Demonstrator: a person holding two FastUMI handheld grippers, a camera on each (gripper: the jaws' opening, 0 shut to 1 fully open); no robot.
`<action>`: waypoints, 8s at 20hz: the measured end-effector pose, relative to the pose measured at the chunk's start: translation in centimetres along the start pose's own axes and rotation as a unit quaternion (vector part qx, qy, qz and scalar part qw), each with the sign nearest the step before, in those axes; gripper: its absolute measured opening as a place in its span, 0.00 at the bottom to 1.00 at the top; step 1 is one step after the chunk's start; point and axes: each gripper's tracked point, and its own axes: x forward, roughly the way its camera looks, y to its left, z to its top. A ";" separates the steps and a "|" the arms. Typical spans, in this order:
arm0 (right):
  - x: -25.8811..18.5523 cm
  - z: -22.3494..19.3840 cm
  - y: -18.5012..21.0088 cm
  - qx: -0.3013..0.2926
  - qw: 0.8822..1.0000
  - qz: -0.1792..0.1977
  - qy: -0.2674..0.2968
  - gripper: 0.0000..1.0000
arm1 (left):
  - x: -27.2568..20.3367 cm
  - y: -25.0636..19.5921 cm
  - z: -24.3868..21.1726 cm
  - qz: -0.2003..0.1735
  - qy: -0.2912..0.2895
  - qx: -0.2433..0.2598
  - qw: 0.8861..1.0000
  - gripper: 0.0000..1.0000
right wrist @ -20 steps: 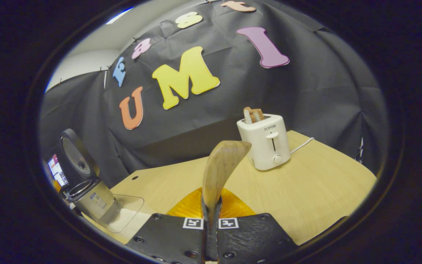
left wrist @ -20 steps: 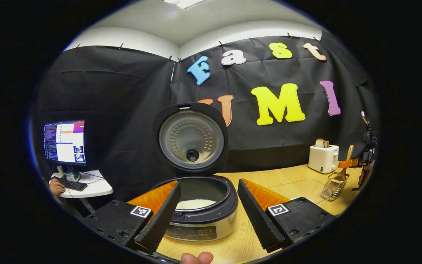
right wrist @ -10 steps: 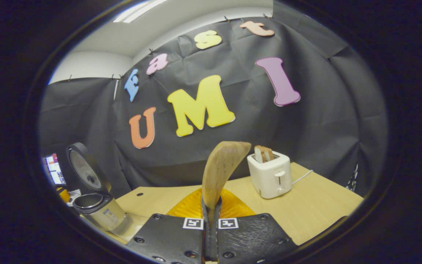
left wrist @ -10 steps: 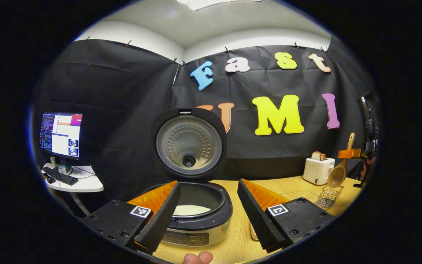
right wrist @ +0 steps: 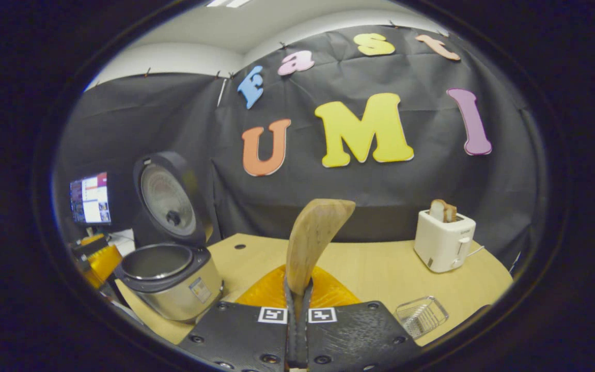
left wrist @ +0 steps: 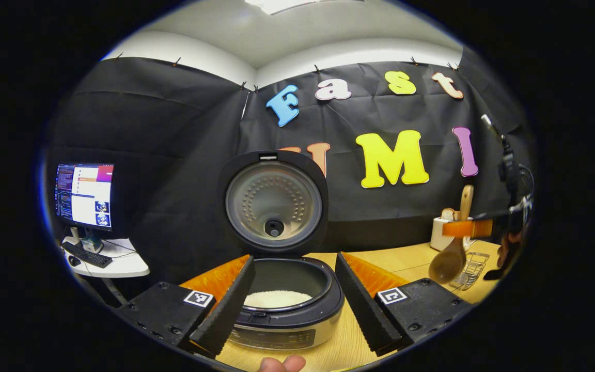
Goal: Close the left gripper, press the button to open the rice cooker; take a wooden spoon from the chopstick holder with the right hand, scoop a spoonful of rice and pour it into the rice cooker, then put the wooden spoon back into the chopstick holder.
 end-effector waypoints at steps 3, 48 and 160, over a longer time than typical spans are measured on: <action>1.1 -3.5 0.3 -0.071 0.996 -0.038 0.037 0.00 | -0.1 1.3 0.0 0.006 0.002 -0.015 1.000 0.99; 0.8 -1.8 -3.1 0.501 0.863 0.053 0.041 0.00 | -2.5 5.8 3.7 0.046 -0.053 -0.007 0.997 0.99; -0.9 -4.6 -19.3 0.146 0.974 -0.164 -0.045 0.01 | -2.9 4.8 2.2 0.021 -0.006 0.032 0.999 0.99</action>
